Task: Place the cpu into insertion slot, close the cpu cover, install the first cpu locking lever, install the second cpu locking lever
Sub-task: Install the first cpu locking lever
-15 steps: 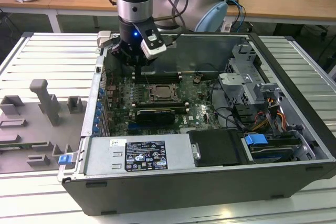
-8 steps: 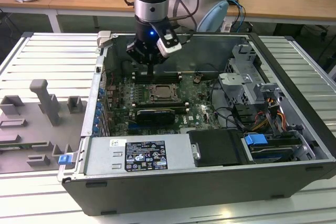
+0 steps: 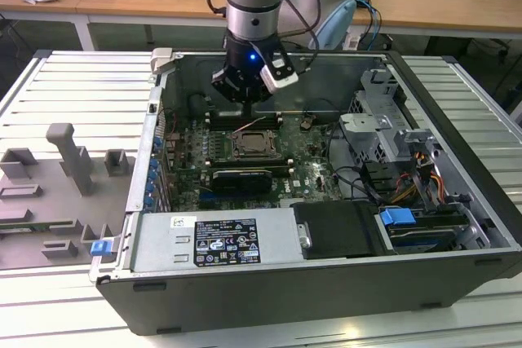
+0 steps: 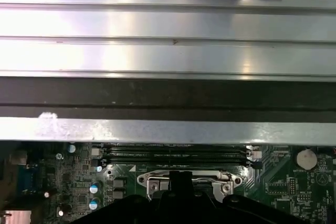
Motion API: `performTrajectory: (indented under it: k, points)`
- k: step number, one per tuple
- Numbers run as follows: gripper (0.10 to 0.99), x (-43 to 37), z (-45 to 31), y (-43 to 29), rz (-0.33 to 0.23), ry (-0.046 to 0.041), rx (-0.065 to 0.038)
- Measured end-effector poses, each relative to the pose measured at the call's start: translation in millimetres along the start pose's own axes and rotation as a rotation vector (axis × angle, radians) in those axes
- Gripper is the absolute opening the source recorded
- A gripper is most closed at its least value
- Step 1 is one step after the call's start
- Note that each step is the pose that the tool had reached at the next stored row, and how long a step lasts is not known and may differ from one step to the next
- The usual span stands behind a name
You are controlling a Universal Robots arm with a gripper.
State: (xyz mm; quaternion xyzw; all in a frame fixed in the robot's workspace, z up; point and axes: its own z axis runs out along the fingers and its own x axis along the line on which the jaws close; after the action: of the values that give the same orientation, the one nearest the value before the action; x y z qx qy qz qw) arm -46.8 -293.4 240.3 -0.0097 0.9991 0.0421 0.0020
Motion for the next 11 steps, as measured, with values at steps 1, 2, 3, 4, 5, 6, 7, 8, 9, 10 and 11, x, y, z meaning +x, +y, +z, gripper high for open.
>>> performTrajectory:
  k: [1, 2, 3, 4, 5, 6, 7, 8, 9, 10, 11]
  points:
    - [0.106, -0.1, 1.4, -0.1, -0.004, 0.0001, 0.000]
    - [0.106, -0.3, 2.8, 0.0, -0.012, 0.0000, 0.000]
    - [0.106, -0.4, 3.9, 0.2, -0.019, 0.0000, 0.000]
    - [0.106, -0.7, 5.4, 0.5, -0.031, 0.0002, 0.000]
    - [0.106, -1.4, 6.7, 0.8, -0.038, 0.0005, 0.000]
    - [0.106, -4.6, 8.4, 1.6, -0.041, 0.0009, 0.000]
    - [0.106, -8.3, 9.7, 3.4, -0.041, 0.0008, 0.000]
    - [0.106, -9.7, 10.3, 4.1, -0.041, 0.0009, 0.000]
    - [0.106, -10.9, 11.0, 4.7, -0.041, 0.0008, 0.000]
    - [0.106, -12.4, 12.0, 4.9, -0.041, 0.0007, 0.000]
    - [0.106, -12.7, 12.3, 4.9, -0.045, 0.0010, -0.002]
